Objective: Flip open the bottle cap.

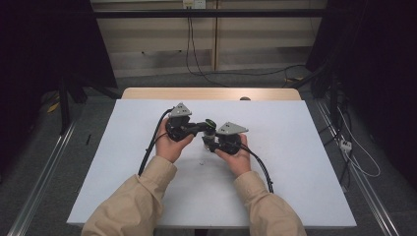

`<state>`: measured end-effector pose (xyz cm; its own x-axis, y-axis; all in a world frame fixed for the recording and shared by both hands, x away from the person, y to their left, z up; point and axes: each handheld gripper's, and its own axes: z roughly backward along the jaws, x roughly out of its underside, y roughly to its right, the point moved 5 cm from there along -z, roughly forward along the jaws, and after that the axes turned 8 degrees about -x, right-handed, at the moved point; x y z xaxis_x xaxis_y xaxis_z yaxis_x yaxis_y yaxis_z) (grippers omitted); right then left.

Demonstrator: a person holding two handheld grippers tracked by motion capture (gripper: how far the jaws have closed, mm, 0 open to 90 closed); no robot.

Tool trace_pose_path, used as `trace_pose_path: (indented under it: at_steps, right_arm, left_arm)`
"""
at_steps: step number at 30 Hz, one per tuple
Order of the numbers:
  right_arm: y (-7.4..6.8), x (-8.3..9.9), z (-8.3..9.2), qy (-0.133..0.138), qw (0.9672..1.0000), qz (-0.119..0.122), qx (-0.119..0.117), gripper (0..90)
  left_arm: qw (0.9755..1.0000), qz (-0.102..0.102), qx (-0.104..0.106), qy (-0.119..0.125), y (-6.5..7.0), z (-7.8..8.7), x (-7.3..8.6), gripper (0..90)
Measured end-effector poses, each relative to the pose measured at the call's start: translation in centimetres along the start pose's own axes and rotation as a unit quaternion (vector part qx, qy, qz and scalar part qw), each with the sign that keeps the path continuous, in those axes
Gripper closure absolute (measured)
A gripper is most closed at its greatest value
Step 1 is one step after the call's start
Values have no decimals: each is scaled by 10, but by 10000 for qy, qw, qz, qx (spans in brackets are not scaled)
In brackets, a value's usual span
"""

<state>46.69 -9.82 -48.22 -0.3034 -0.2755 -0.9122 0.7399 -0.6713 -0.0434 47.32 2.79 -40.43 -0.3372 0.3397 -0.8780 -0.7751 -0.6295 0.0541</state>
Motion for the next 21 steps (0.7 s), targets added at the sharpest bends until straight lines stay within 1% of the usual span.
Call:
trace_pose_path:
  at_steps: [5,6,9,10,13,14,18,21]
  right_arm:
    - [0,0,0,7,10000,-5,-4,535]
    - [0,0,0,5,10000,-4,-5,535]
    - [0,0,0,5,10000,0,-4,535]
    - [0,0,0,5,10000,-1,-7,535]
    - [0,0,0,1,10000,15,-13,535]
    - [0,0,0,0,10000,13,-15,535]
    - [0,0,0,-5,10000,24,-21,536]
    - [0,0,0,0,10000,32,-21,536]
  left_arm:
    - [10000,-6,3,24,0,-1,-2,900]
    - [10000,-15,-2,-2,0,-1,-2,900]
    - [10000,27,9,12,1,-1,-3,900]
    - [10000,-10,-2,19,0,-1,-3,900]
    - [10000,-22,-3,31,0,-1,-4,900]
    - [10000,11,9,41,1,-1,-4,900]
    - [10000,36,13,35,1,-1,-5,900]
    - [10000,16,9,35,1,-2,-6,900]
